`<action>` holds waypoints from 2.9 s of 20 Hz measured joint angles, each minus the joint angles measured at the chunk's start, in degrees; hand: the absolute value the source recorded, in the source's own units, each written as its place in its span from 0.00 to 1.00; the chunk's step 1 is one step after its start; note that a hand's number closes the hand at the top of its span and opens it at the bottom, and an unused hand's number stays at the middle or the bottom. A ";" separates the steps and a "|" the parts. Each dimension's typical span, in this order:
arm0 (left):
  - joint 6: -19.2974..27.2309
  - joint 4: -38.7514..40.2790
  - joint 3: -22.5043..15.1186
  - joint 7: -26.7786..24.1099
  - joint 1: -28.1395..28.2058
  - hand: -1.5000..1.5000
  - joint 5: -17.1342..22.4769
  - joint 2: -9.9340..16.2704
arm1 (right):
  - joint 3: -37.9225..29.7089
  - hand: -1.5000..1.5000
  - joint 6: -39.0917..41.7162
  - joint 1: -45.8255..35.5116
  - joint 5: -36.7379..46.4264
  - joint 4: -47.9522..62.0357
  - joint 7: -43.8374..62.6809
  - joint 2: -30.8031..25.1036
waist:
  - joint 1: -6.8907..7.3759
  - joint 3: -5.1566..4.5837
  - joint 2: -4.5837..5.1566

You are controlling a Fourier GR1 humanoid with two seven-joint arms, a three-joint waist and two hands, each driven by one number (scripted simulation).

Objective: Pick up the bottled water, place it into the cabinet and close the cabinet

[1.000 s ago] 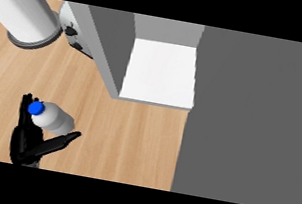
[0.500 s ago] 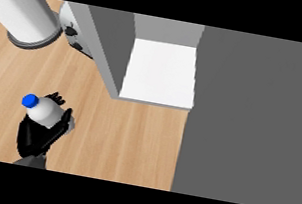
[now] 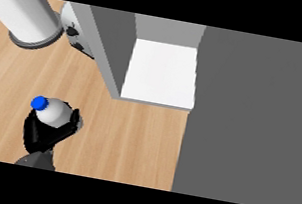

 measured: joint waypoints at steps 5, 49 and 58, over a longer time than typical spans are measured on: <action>-3.48 -0.90 -4.55 0.28 -1.11 1.00 -0.04 -0.77 | 0.87 0.00 0.12 -0.01 -0.02 0.23 -0.03 -0.03 | -0.24 -0.02 0.00; 43.36 -30.72 -45.71 38.01 -30.11 1.00 2.58 -1.20 | -1.84 0.00 -1.60 -10.42 -2.14 1.11 6.16 -1.12 | -0.96 0.04 0.14; 41.56 -18.25 -43.00 35.59 -35.89 1.00 4.13 -1.20 | -5.12 0.00 0.26 -9.26 -3.25 1.43 4.83 -0.90 | -1.10 0.02 0.25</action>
